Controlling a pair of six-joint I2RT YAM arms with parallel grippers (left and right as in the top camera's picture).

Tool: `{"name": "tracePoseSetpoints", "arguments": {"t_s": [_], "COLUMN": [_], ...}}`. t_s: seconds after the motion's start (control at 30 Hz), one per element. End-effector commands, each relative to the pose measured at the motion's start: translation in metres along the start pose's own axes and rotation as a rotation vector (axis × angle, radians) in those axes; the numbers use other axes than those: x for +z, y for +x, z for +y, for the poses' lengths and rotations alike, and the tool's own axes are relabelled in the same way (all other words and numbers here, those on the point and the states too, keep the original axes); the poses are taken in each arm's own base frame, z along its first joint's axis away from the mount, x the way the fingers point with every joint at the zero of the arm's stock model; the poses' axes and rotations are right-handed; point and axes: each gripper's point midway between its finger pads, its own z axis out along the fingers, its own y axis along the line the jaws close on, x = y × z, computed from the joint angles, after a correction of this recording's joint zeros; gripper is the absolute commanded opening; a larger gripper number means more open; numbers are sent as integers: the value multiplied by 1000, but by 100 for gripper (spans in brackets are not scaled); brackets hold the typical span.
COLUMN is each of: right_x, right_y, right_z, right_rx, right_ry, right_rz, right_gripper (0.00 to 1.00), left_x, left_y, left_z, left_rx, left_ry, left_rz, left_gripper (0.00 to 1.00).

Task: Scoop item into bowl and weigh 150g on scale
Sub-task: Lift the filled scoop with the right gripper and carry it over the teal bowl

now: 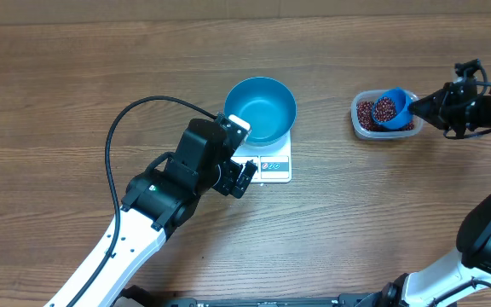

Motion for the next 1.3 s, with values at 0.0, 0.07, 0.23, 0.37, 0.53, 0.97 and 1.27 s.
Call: {"name": "tracePoseSetpoints", "arguments": {"t_s": [0.0,0.07,0.23,0.37,0.53,0.97,1.27], "right_x": [-9,-12,-16,-15,-15,-10,27], "right_y": [-6,-8,-9,-8,-8,3,39], "right_z": [14,15,16,20,33,146,208], "right_rx": [9,14,21,23,3,-241,-448], "right_ry": [-113,-132,-156,-174,-208,-263,-203], "right_rz": [-26,-35,-42,-37,-29,34,107], "right_gripper": [4,4,4,4,4,4,4], "left_x": [2,2,2,2,2,2,2], "left_y": [1,1,1,1,1,1,1], "left_z": [-1,-1,-1,-1,-1,-1,-1], "left_rx": [-17,-17,-17,-17,-17,-17,-17], "left_ry": [12,12,12,12,12,12,12], "left_rz": [4,4,4,4,4,4,4], "left_gripper": [100,100,100,99,100,100,100]}}
